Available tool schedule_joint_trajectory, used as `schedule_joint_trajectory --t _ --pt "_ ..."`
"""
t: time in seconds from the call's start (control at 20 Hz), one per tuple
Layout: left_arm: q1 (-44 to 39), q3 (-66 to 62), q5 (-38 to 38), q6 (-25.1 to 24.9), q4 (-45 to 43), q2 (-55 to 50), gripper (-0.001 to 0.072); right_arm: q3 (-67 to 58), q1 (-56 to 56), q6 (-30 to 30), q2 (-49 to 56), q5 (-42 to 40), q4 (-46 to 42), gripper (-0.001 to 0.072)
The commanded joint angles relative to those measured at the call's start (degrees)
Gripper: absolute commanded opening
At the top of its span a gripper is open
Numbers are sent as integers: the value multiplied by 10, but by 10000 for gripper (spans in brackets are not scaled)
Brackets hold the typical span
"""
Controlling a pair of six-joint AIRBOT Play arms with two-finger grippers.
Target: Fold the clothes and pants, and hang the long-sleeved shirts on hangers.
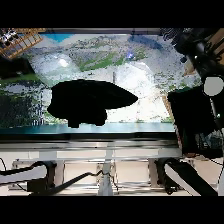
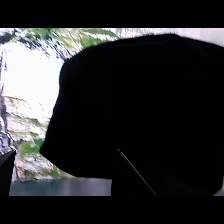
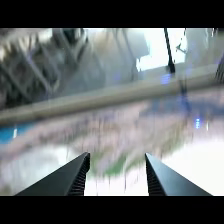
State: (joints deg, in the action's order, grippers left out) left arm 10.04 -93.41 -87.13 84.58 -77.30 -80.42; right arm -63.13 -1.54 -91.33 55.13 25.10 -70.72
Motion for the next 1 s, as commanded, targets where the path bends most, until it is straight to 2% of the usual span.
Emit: schedule_joint_trajectory --t 0.0,0.1,0.2,0.35,0.5,0.7,0.75,0.8,0.85,0.9,0.95 --pt "-5 163 -3 -77 96 52 693 20 -1 128 -5 294 112 430" --pt "-19 303 53 -137 142 99 693 70 -2 232 7 433 240 430" --pt "-38 417 122 -163 166 127 693 141 -19 270 18 477 330 430" --pt "-76 500 226 -167 165 122 694 213 -77 280 46 440 351 430" --pt "-116 503 324 -164 165 101 694 220 -148 281 104 377 361 431" --pt "-144 503 395 -156 181 69 691 199 -235 294 198 271 394 431" --pt "-147 503 413 -156 200 62 636 187 -250 296 225 250 404 431" --pt "-147 503 422 -156 225 58 446 169 -263 296 253 230 409 432" --pt "-147 503 427 -156 245 58 215 149 -273 295 279 213 409 433" --pt "-147 503 428 -156 252 58 60 123 -281 293 306 203 409 433" --pt "-147 503 427 -156 253 58 8 98 -287 287 332 198 409 433"
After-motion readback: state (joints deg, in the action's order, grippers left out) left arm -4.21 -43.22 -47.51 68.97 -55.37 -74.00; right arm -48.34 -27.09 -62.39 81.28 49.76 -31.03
